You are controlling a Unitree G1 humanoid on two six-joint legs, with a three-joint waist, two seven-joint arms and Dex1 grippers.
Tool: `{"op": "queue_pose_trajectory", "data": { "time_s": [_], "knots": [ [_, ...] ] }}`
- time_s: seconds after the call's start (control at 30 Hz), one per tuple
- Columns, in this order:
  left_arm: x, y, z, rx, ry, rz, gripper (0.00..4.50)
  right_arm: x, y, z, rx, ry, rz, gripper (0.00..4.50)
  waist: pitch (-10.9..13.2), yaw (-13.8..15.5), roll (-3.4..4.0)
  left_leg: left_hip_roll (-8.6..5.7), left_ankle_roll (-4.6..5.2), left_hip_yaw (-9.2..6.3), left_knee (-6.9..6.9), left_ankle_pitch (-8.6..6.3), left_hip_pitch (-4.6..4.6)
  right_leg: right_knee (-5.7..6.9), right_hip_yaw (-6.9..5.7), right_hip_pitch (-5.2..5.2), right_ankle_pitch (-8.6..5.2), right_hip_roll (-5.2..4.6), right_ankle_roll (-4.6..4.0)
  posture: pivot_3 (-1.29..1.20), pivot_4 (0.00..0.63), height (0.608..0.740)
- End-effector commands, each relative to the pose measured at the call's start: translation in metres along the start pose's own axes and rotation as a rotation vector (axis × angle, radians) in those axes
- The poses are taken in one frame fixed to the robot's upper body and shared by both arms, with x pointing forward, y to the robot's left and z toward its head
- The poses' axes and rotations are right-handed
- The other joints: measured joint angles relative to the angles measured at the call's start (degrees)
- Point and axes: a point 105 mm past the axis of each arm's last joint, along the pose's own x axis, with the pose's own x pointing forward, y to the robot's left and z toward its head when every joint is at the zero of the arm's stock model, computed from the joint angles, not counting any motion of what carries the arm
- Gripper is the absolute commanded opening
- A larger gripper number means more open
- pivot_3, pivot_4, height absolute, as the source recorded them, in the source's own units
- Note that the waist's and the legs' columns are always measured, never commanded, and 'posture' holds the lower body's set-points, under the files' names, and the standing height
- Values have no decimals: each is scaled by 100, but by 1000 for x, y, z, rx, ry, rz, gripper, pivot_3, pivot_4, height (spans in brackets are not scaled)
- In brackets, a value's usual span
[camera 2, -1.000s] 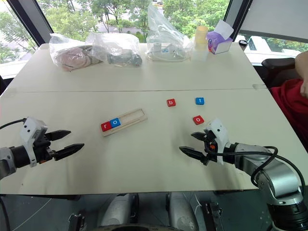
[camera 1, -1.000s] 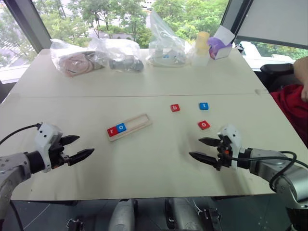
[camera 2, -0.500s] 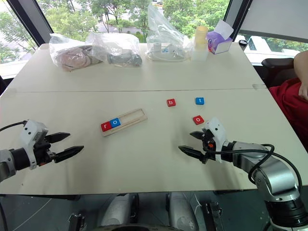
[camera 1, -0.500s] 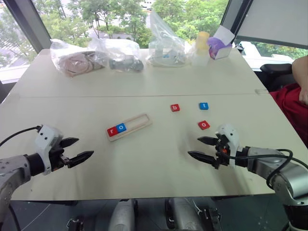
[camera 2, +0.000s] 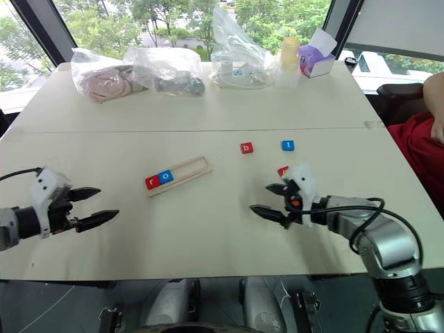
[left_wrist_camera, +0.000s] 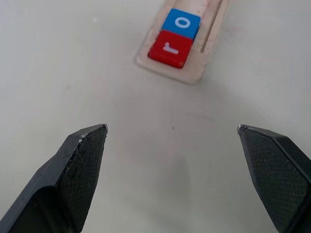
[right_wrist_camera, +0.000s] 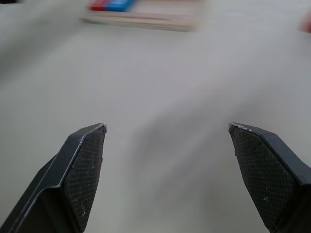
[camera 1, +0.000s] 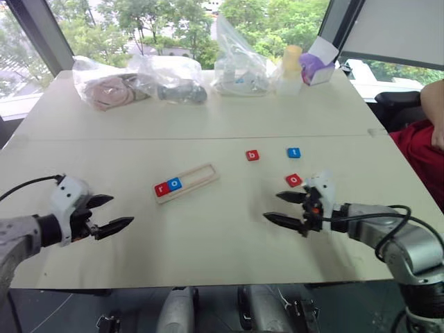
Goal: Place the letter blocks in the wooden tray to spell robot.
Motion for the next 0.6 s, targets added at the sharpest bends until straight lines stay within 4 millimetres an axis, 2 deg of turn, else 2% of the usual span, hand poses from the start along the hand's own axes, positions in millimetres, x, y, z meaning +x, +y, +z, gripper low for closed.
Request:
{"op": "queue_pose_trajectory", "data": {
  "time_s": [0.03, 0.17, 0.4, 0.6],
  "knots": [
    [17, 6, 0, 87, 23, -36, 4500, 14, 23, 14, -41, -41, 64, 4145, 0, -7, 0, 0, 0, 3, 0, 0, -1, -1, 1, -1, 0, -1, 1, 0, 150, 740],
    [40, 14, 5, 146, 15, -73, 4500, 24, 30, 14, -53, -40, 74, 4145, -1, -14, -2, -5, 0, 10, 2, 0, -6, -3, 11, -8, 4, -9, 8, 0, 150, 740],
    [74, 9, 13, 204, 0, -176, 4500, 28, 27, 13, -74, -43, 38, 4145, -3, -13, -6, -6, 0, 26, 4, 0, -6, 1, 14, -11, 9, -3, 16, 0, 150, 740],
    [90, 6, 3, 260, 40, -192, 4500, 27, 24, 11, -71, -48, 7, 4145, -5, -17, -5, -7, 1, 27, 4, 0, -5, 4, 18, -13, 16, 7, 29, 0, 150, 740]
  ]
}}
